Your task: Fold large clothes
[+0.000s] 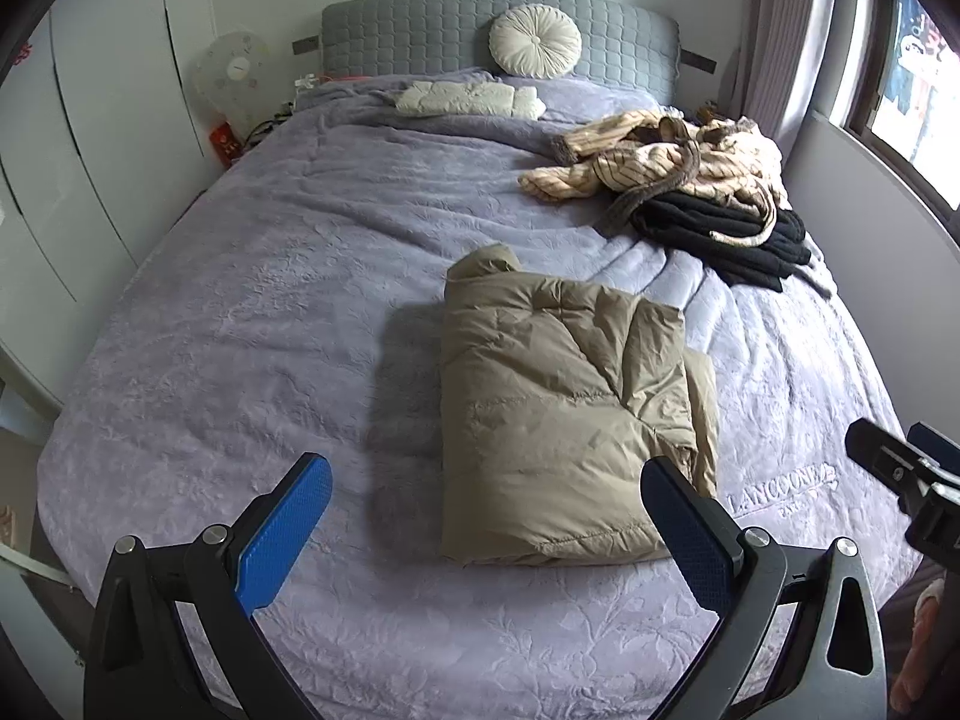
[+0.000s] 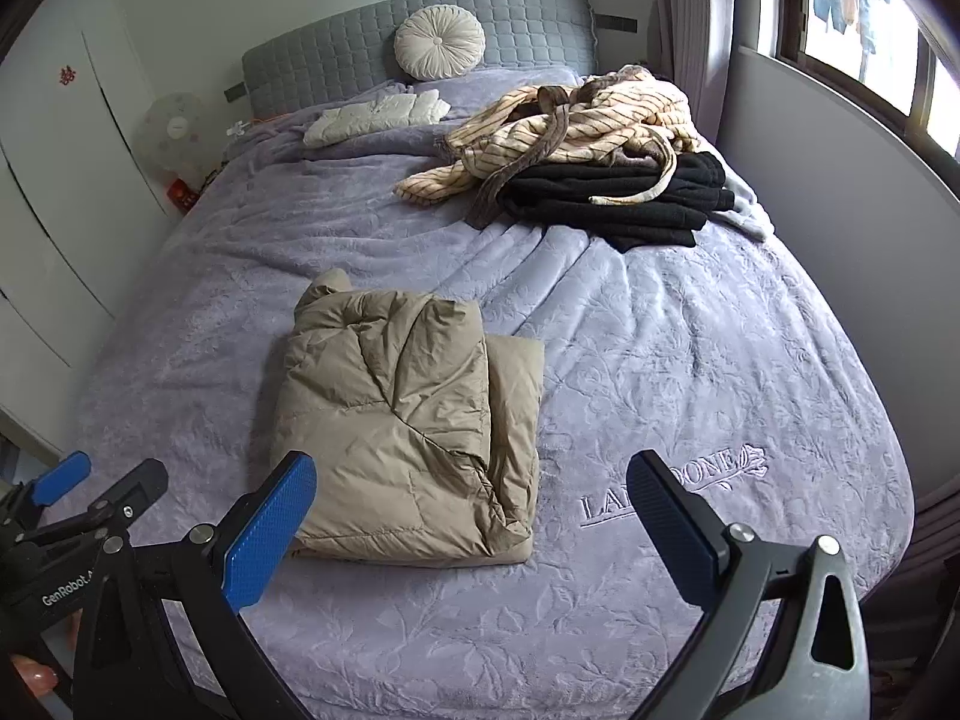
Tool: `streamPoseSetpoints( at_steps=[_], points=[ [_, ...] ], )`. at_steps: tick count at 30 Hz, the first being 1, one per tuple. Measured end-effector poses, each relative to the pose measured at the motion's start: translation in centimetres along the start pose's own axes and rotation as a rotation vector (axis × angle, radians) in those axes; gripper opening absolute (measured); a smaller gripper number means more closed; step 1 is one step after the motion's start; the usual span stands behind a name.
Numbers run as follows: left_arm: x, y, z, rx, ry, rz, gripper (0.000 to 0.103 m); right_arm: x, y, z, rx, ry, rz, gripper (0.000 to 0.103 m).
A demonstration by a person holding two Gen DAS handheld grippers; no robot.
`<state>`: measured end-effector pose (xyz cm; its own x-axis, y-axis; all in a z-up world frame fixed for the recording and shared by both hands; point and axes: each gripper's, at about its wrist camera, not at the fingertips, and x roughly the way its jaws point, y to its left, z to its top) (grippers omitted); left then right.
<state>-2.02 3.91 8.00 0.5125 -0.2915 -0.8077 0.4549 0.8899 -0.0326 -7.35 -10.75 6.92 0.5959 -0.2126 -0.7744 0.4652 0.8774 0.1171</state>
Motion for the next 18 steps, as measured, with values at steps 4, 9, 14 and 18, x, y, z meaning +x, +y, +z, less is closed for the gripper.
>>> streamPoseSetpoints(
  at_steps=[4,9,14,18],
  points=[
    [-1.1,0.4,0.3,-0.015,-0.028,0.001,0.103,-0.4,0.4,0.0,-0.016,-0.012,-0.001,0.103],
    [-1.4,0.4,0.4,-0.015,-0.035,0.003,0.103,-0.7,0.5,-0.1,-0.018,-0.02,-0.002,0.103],
    [-1.6,0.3,0.3,-0.015,-0.034,0.003,0.103,-0.7,0.5,-0.1,-0.018,-0.016,-0.002,0.103],
    [-1.6,0.2,0.2,-0.012,-0.027,0.001,0.103,-0.8,0.5,-0.2,-0.018,-0.015,-0.002,0.103]
  ],
)
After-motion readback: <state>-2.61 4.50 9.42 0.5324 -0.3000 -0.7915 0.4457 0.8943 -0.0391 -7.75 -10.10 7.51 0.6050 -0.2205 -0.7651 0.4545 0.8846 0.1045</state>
